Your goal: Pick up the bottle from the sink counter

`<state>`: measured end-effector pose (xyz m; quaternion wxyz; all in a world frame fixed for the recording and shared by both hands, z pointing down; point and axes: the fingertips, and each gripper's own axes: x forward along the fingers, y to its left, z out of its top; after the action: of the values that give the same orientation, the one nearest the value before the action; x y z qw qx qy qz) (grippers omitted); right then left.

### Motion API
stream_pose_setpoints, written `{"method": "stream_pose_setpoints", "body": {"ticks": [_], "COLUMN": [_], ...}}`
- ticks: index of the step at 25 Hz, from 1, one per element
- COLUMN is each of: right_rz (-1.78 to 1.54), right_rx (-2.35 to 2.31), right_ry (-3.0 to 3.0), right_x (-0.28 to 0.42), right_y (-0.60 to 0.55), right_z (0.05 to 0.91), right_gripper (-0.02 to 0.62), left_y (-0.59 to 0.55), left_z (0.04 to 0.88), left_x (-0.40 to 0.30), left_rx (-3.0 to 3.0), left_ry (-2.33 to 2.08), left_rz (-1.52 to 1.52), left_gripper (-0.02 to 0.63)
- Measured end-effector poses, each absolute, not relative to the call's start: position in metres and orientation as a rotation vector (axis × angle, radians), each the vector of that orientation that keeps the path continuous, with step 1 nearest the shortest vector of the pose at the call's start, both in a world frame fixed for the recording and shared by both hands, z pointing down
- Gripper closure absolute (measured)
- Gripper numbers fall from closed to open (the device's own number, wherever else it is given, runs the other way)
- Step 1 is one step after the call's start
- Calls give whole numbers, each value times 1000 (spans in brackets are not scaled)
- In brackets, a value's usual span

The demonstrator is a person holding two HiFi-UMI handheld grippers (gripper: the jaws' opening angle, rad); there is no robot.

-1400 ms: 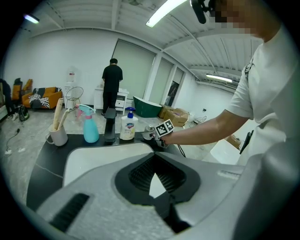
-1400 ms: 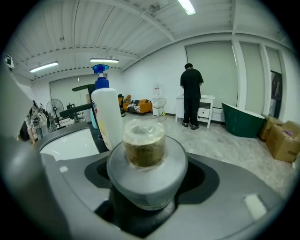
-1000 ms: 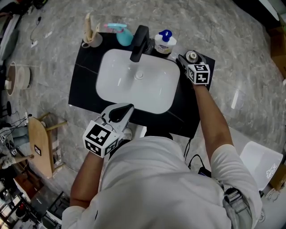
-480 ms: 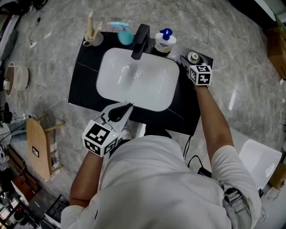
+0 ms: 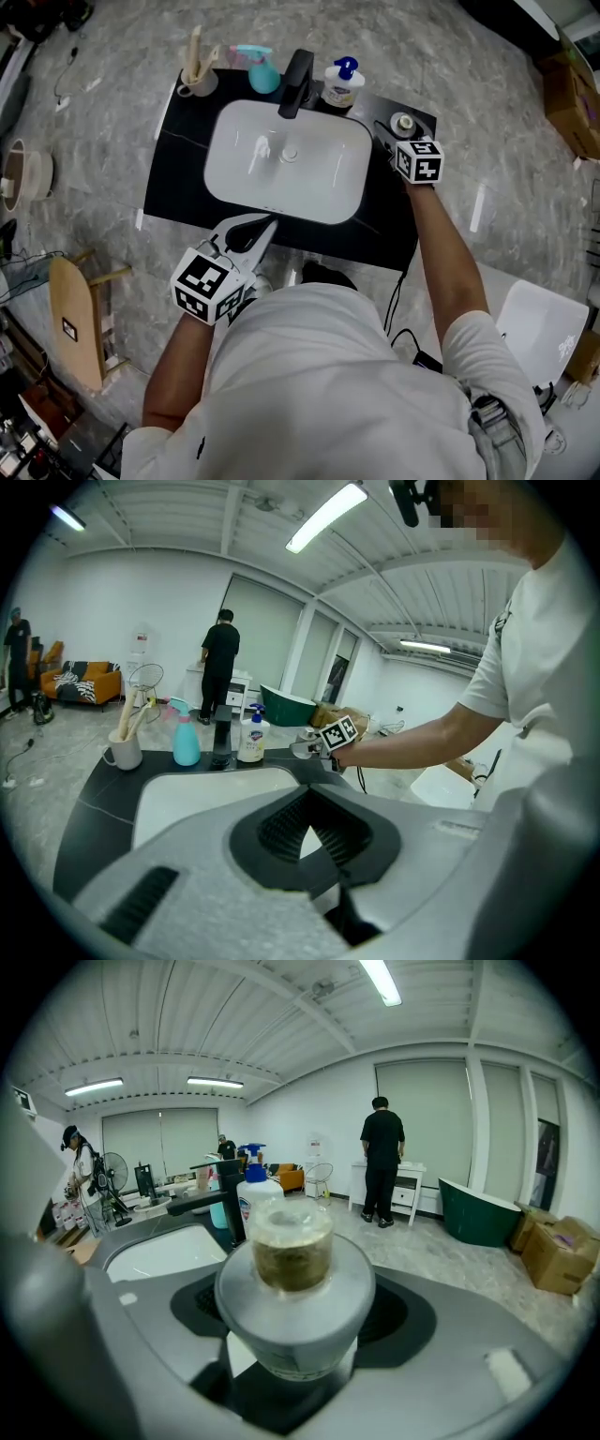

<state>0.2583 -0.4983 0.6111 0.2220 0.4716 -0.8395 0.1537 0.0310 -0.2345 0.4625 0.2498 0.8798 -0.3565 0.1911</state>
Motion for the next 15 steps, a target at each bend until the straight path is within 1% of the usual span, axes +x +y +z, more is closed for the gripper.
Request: {"method": "stream_pose_setpoints", "body": {"ticks": [15], "right_rz": [394], "right_rx": [1302], "right_ry": [-2353], "right_x": [216], "right_y": [-406], "right_z": [549], "right_gripper": [238], "left_y": [-170], "left_z": [447], "left_x": [-9], "left_rx": [2466], "left_ry": [-923], "left_rz": [465], "left_gripper": [600]}}
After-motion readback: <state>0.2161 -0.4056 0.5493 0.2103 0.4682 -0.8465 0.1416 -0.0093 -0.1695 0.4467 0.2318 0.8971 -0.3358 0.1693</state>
